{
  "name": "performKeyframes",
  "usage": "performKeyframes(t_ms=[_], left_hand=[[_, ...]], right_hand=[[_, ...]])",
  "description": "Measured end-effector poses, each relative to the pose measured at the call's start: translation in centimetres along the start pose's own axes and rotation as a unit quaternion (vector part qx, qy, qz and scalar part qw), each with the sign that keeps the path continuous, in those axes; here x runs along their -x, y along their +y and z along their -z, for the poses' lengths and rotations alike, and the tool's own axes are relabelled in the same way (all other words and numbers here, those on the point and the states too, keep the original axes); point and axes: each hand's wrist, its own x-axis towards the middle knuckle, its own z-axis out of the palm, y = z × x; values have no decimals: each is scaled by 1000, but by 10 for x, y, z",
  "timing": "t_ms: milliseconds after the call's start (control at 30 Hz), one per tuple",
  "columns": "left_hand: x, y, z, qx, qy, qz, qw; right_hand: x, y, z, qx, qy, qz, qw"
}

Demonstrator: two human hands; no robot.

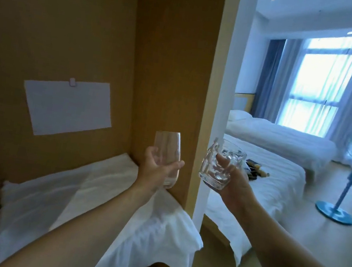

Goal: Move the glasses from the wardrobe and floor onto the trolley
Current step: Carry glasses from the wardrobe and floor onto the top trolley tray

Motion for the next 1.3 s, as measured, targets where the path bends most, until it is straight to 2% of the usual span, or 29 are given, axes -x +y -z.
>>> performKeyframes(t_ms=[167, 567, 933, 1100, 1300], left_hand=[[4, 10, -84, -5, -118, 10, 993], [43, -12, -323, -70, -268, -8, 961], [85, -19, -491, -67, -347, 32, 935], [103, -23, -540, -67, -369, 57, 925], [114, -24, -596, -60, -419, 40, 905]], right_hand=[[21, -25, 73, 47, 61, 45, 996], [93, -87, 269, 97, 206, 79, 971], [135, -131, 414, 85, 301, 71, 947], [155, -141, 454, 59, 321, 65, 943], [170, -154, 484, 57, 365, 85, 925]])
